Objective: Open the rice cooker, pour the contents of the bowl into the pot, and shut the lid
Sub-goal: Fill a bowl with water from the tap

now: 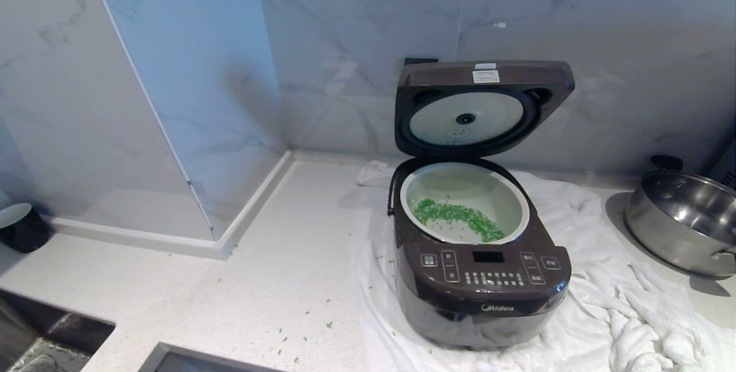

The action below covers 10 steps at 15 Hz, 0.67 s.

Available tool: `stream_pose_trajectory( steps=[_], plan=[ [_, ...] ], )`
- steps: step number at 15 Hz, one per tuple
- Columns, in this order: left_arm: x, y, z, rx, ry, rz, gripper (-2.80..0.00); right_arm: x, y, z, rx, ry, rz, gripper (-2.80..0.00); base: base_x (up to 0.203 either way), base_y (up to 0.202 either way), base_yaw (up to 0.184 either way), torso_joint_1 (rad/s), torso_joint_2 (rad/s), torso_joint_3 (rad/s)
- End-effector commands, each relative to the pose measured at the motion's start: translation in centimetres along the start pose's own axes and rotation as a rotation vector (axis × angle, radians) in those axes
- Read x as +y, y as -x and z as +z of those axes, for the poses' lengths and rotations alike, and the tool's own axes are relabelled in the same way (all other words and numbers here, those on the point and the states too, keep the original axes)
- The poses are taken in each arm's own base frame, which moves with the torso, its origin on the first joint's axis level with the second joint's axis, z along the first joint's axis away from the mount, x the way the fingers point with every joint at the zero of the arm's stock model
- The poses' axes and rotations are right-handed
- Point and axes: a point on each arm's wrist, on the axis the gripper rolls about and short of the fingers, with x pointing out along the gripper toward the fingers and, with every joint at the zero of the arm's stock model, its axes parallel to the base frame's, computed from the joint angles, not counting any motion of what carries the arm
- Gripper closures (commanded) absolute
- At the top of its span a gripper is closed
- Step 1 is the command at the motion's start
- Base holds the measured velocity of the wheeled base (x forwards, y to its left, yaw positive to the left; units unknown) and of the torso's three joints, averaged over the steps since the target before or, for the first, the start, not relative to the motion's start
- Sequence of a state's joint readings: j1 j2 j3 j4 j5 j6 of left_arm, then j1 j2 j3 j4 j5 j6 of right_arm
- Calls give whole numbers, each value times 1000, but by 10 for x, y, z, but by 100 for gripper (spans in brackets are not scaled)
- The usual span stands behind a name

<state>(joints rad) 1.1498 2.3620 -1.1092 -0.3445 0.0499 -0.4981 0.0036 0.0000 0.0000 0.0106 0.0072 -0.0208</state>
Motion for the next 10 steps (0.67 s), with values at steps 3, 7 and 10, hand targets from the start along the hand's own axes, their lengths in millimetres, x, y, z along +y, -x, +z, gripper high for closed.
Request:
stream_pose_trajectory(
  steps=[3, 7, 10],
  plan=[
    [-6, 1, 4, -8, 14, 1, 0, 0, 0, 0, 0, 1, 1, 0, 0, 0, 0, 0, 0, 0],
    [-10, 8, 18, -56, 20, -14, 0, 0, 0, 0, 0, 1, 1, 0, 0, 0, 0, 0, 0, 0],
    [-15, 10, 25, -47, 20, -9, 0, 0, 0, 0, 0, 1, 1, 0, 0, 0, 0, 0, 0, 0]
  ],
)
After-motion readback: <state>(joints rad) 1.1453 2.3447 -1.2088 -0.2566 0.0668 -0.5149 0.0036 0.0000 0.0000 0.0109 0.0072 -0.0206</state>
